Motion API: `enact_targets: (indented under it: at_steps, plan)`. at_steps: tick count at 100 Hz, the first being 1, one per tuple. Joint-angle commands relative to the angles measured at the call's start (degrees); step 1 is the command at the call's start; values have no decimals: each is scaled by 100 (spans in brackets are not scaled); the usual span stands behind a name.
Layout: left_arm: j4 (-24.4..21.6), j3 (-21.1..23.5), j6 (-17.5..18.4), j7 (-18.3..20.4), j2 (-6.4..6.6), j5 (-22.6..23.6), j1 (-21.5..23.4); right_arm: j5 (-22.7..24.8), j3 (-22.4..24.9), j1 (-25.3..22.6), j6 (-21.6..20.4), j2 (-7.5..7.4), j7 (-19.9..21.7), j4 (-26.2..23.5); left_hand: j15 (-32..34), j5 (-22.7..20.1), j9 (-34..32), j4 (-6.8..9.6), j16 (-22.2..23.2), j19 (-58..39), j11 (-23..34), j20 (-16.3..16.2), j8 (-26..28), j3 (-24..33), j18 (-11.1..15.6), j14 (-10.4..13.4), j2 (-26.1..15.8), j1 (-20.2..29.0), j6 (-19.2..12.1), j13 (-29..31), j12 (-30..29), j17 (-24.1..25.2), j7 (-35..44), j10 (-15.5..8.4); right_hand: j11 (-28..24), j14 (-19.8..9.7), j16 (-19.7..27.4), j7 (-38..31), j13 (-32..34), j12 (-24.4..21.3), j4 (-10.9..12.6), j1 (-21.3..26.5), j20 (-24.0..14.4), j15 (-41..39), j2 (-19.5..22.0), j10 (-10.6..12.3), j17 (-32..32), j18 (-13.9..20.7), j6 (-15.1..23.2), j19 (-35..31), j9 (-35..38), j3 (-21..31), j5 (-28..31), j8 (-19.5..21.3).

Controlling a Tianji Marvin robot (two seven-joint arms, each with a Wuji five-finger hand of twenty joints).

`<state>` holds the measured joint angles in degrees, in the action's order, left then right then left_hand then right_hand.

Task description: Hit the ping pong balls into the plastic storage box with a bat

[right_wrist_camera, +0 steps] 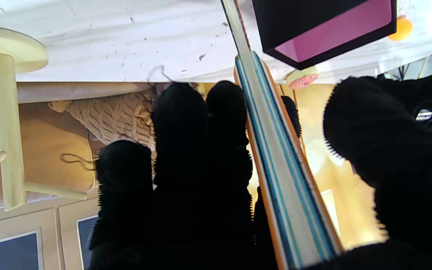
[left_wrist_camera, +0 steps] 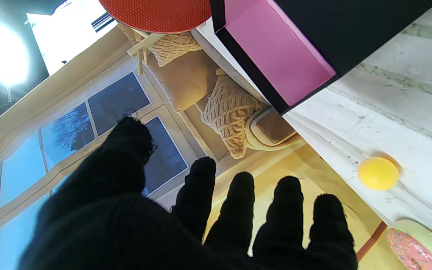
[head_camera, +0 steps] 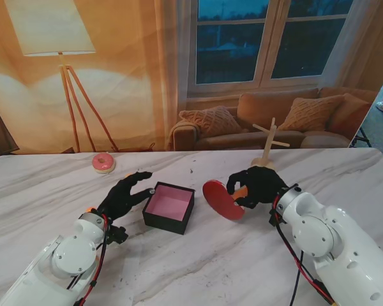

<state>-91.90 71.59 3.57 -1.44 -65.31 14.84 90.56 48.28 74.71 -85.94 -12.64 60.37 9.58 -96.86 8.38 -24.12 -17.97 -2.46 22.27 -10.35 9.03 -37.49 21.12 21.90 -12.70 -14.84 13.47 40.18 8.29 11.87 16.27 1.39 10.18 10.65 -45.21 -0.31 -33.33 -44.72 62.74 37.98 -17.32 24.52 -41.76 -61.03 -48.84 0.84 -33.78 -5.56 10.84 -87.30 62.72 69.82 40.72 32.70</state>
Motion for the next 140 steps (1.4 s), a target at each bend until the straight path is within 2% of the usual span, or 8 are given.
enact_targets:
  at_steps: [1,14,24,50,61,70,103,140]
  plan:
    - [14,-2,2,66,-28,9,11,36,7,-62,33,-59,173,4,13,-138,-184,5,37,-46,-89,-138,33,-161,15,18,-140,171,-72,-211,97,59,34,24,-31,-160,34,31,-119,-49,243,-179,73,124,-204,48,146,31,-948,118,-106,344,-65,190]
    - [12,-1,9,70,-28,3,15,152,80,-94,-60,-102,372,-61,14,-132,-183,5,42,-44,-89,-148,33,-156,12,16,-138,168,-74,-212,98,62,32,25,-158,-374,8,146,-357,4,-172,306,61,290,-589,173,333,171,-1118,387,-501,465,-586,336]
    - [14,2,16,65,-28,7,17,339,113,-96,-204,-118,346,-55,16,-142,-189,5,45,-42,-87,-154,35,-153,11,21,-134,169,-70,-210,99,60,37,24,-125,-464,93,107,-367,46,-314,718,60,385,-781,372,325,257,-1037,495,-526,537,-771,384]
    - [16,-7,-1,79,-27,0,13,475,99,-69,-243,-150,498,-56,16,-134,-184,4,48,-36,-89,-165,34,-150,13,18,-137,166,-74,-208,99,62,34,22,-505,-571,60,-145,-633,585,-97,1245,-135,-98,-520,477,358,411,-931,508,-938,613,-1154,519]
    - [13,-7,-11,73,-29,-7,16,621,49,-67,-210,-127,254,-6,14,-138,-186,4,49,-35,-90,-169,35,-148,11,16,-138,165,-69,-209,99,59,35,28,-666,-566,200,-720,-428,502,-10,1377,-201,-356,-396,550,151,408,-659,402,-672,639,-844,816]
    - [4,-4,-20,83,-28,-22,20,727,48,-72,-218,-122,147,4,11,-133,-186,3,48,-32,-91,-171,33,-153,10,25,-144,163,-79,-214,98,62,32,19,-488,-450,309,-1305,-207,290,-28,1350,-136,-273,-451,556,2,368,-336,301,-335,589,-615,553]
    - [12,-7,-17,70,-34,-46,15,660,69,-154,36,-32,-372,-13,16,-155,-204,2,51,-30,-88,-179,32,-158,2,16,-143,162,-71,-199,99,55,35,31,-395,-281,207,-2217,467,-50,-72,1023,-46,-389,-185,-37,-448,159,-153,-243,368,384,96,209]
    - [14,-9,-36,71,-37,-64,10,517,200,-241,148,26,-615,-110,19,-170,-209,2,53,-29,-88,-184,31,-169,3,15,-158,170,-68,-201,98,51,38,38,-388,-169,116,-2061,836,-225,-111,950,92,-482,-247,-273,-776,68,-203,-595,768,347,702,-207]
